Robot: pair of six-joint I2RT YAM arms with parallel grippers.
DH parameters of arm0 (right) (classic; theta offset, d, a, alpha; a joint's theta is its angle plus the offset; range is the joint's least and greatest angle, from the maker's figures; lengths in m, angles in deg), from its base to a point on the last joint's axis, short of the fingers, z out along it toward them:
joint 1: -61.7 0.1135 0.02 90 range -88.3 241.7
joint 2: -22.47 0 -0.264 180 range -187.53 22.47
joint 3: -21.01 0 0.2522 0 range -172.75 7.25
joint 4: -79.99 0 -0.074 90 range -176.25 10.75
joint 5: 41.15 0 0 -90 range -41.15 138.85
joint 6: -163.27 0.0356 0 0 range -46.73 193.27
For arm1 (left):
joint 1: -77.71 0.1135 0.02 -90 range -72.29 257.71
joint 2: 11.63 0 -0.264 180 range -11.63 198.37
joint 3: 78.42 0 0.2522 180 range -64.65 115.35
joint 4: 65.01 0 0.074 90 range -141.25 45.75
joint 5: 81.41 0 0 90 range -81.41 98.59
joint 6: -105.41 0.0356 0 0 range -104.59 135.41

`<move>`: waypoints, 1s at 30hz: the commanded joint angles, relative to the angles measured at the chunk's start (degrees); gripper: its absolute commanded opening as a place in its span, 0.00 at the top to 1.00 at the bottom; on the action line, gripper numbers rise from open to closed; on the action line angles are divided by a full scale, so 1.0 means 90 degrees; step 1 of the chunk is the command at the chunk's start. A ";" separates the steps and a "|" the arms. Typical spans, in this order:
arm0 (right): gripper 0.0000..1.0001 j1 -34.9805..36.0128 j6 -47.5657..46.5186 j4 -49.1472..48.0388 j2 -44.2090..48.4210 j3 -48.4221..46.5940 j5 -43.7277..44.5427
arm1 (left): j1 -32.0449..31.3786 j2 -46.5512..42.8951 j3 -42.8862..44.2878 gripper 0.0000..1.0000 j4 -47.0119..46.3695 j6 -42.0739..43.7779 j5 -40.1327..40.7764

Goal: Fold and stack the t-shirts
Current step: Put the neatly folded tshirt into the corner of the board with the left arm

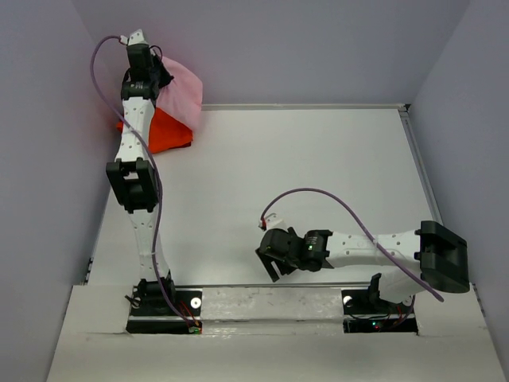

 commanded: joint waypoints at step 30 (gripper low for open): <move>0.17 0.0020 -0.0171 -0.0251 -0.0039 0.0145 0.0108 | 0.1292 0.0229 -0.1577 0.81 -0.0289 0.0436 0.0318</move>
